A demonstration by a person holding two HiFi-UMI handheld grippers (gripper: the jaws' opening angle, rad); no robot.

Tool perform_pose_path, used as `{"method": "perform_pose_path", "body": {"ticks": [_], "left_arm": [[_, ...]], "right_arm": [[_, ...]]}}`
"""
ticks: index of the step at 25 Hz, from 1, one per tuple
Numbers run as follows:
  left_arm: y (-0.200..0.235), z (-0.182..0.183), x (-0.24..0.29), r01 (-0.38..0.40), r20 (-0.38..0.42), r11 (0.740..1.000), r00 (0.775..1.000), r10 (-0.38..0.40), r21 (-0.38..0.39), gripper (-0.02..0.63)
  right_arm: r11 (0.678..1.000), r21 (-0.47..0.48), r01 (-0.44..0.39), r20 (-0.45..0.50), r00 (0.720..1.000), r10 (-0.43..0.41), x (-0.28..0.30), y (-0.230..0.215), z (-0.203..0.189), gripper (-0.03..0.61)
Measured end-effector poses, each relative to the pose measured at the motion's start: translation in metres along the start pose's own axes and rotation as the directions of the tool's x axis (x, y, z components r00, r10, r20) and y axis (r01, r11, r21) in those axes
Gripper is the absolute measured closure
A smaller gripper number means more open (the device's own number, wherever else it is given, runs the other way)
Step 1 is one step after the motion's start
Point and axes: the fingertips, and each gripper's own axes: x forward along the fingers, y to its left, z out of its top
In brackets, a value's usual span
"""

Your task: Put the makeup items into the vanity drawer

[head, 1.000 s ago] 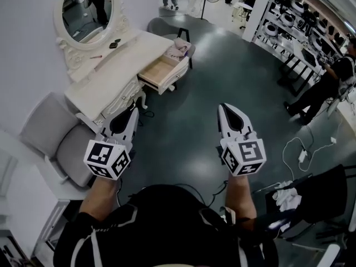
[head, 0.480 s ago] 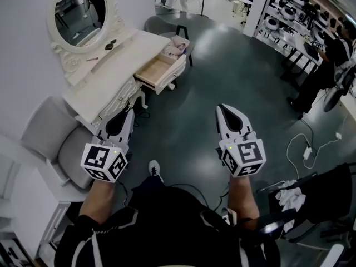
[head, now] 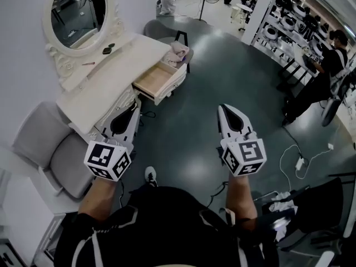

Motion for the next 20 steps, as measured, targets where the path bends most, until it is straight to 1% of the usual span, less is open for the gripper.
{"method": "perform_pose_path", "body": {"ticks": [6, 12, 16, 20], "left_arm": [[0.046, -0.001, 0.029, -0.003, 0.012, 1.0, 1.0, 0.003, -0.015, 0.589], [0.092, -0.007, 0.059, 0.012, 0.003, 0.999, 1.0, -0.012, -0.034, 0.589], [0.116, -0.01, 0.075, 0.028, 0.004, 0.999, 1.0, -0.028, -0.034, 0.589], [0.145, -0.017, 0.087, 0.043, -0.002, 0.998, 0.999, -0.043, -0.051, 0.589]], "right_arm": [[1.0, -0.012, -0.016, -0.013, 1.0, 0.016, 0.057, 0.004, 0.004, 0.574], [1.0, -0.016, -0.02, -0.044, 0.999, 0.02, 0.116, 0.011, 0.002, 0.574], [1.0, -0.023, -0.016, -0.048, 0.999, 0.015, 0.149, 0.014, 0.005, 0.574], [0.999, -0.037, -0.001, -0.056, 0.998, -0.001, 0.182, 0.02, 0.009, 0.574]]}}
